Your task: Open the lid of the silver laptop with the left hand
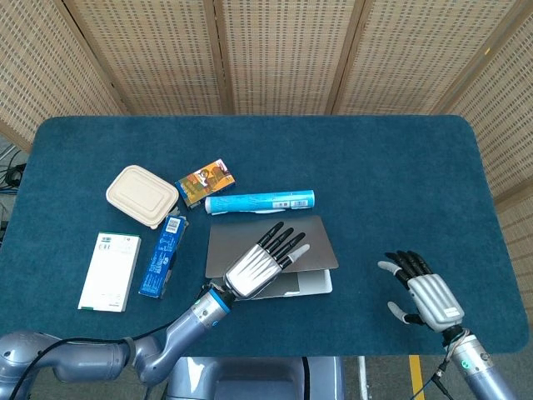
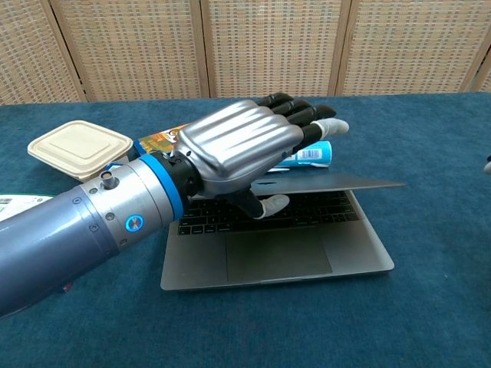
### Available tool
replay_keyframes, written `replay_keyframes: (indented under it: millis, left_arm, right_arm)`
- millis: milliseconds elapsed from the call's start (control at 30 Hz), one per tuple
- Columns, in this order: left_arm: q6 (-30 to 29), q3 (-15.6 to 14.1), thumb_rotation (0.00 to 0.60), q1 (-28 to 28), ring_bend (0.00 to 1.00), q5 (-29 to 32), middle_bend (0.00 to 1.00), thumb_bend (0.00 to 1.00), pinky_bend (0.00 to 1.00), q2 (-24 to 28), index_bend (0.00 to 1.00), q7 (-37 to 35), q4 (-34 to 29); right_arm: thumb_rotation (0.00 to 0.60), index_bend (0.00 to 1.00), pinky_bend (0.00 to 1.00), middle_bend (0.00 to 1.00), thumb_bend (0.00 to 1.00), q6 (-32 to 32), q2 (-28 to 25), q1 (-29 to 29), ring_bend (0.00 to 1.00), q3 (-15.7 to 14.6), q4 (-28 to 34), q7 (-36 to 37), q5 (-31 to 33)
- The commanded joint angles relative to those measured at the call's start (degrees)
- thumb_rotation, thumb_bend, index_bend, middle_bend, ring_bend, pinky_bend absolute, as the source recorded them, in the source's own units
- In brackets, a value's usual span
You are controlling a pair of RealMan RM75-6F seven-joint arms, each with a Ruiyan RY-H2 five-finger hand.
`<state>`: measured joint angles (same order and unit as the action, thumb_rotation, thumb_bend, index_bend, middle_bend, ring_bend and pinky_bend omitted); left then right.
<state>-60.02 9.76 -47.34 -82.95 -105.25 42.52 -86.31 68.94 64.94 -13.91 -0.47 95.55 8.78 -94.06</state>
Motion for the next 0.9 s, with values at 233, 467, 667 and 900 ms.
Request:
replay_keyframes:
  millis: [233,467,667,900]
  left_arm:
    - [-0.36,0.34,0.6,-0.21,0.0,0.76,0.0,0.39,0.0,0.58,0.05,-0.03,-0.67]
    - [-0.78,0.26,0.6,-0.27,0.0,1.1,0.0,0.39,0.0,1.1,0.05,0.53,-1.4]
    - [-1.0,0.59,0.6,-0.48,0.0,1.62,0.0,0.39,0.0,1.52,0.05,0.68,-1.58]
    - [-1.19,0.68,0.6,-0.56,0.0,2.31,0.0,0.39,0.0,1.78,0.05,0.44,-1.13]
  right_arm:
    - [0.6,0.17,0.0,0.12,0.36,-7.57,3.55,-5.67,0.0,-1.19,-0.8,5.04,-0.82]
    - [0.6,0.17,0.0,0.12,0.36,-10.63,7.02,-8.56,0.0,-1.35,-2.7,7.39,-0.58]
    - [0.6,0.17,0.0,0.12,0.36,-12.45,9.76,-10.32,0.0,-1.86,-3.96,8.02,-0.38]
    - [0.6,0.17,0.0,0.12,0.36,-13.87,12.51,-11.65,0.0,-1.91,-5.09,7.73,0.99]
